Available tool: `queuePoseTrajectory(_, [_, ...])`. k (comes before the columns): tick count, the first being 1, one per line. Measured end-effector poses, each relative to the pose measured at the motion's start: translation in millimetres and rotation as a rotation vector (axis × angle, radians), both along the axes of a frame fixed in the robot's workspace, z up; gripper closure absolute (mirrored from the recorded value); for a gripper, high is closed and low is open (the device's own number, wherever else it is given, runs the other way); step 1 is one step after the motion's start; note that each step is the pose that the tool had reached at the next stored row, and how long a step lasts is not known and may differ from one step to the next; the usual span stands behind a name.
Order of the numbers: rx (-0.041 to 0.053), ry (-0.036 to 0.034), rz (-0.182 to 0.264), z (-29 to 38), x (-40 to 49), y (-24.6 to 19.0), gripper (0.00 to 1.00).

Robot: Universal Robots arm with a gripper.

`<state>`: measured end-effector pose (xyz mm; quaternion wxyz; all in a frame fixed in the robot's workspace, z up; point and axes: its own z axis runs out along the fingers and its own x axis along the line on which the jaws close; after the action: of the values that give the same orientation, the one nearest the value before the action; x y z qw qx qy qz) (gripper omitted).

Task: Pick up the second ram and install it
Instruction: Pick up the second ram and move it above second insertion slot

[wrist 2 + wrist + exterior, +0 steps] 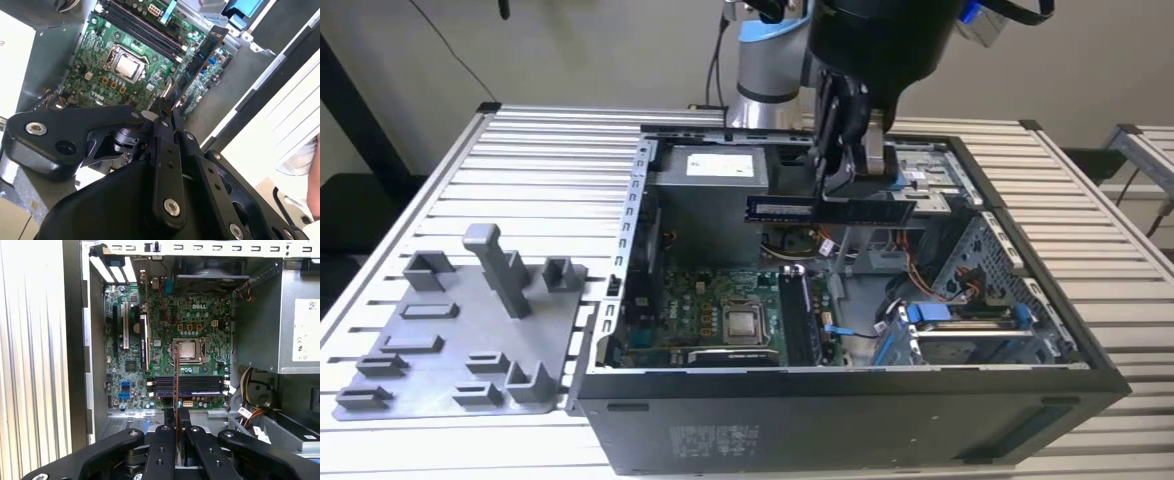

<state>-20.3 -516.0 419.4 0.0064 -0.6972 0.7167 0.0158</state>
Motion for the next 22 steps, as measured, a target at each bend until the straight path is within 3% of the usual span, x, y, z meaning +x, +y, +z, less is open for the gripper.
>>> queuePoseTrajectory(15, [0.0001,0.0,0.0,-0.3,0.0,18.6,0.86])
queuePoseTrajectory(22, [0.0003,0.0,0.0,-0.3,-0.1,21.9,0.86])
